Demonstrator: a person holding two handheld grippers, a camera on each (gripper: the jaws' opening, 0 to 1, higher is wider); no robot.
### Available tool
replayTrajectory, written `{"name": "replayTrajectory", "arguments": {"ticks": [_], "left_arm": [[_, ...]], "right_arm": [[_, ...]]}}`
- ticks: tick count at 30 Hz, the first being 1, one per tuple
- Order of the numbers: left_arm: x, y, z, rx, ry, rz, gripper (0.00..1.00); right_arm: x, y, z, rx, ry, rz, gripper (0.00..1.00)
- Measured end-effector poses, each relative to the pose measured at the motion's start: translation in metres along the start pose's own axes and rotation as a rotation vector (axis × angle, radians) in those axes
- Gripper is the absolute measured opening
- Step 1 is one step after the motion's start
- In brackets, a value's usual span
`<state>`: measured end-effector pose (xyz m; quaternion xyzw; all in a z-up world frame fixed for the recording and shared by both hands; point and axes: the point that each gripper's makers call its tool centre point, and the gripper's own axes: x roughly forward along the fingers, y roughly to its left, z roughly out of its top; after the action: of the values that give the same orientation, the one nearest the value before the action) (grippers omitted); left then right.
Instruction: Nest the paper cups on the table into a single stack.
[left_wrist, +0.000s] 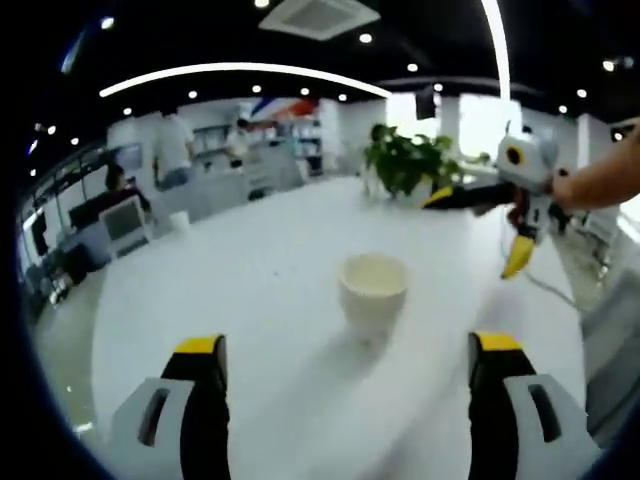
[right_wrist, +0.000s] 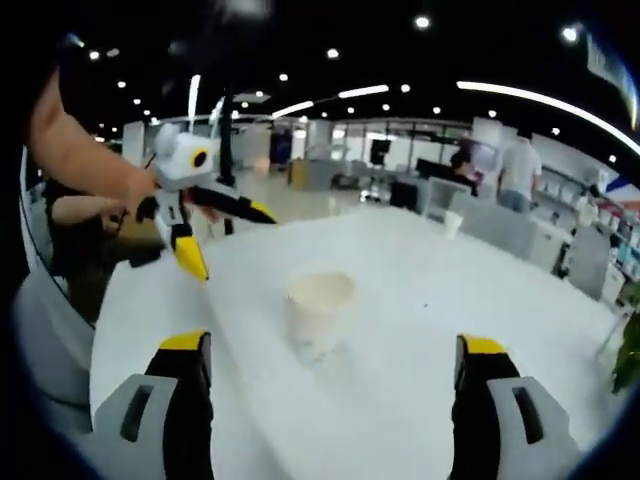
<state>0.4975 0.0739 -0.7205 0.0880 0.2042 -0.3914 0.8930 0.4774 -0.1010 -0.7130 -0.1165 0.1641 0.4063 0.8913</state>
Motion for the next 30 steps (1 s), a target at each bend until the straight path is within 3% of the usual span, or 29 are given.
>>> {"name": "replayTrajectory", "arguments": {"ticks": [11,17,25,30], "left_arm": [[-0.046,-0.013,-0.016,-0.056,-0.031,0.052,0.98],[-0.064,-0.029,-0.033,-0.068,-0.022,0.072,0.98],[-0.087,-0.048,-0.044,-0.109,-0.045,0.089,0.98],[-0.101,-0.049,-0.054,-0.133,-0.041,0.106,0.98]], "right_arm": [[-0.048,0.015,-0.005,0.044,-0.033,-0.063,1.00],[-0.070,0.021,-0.011,0.050,-0.037,-0.085,1.00],[-0.096,0.039,-0.033,0.072,-0.022,-0.117,1.00],[-0.108,0.046,-0.042,0.107,-0.025,-0.135,1.00]]}}
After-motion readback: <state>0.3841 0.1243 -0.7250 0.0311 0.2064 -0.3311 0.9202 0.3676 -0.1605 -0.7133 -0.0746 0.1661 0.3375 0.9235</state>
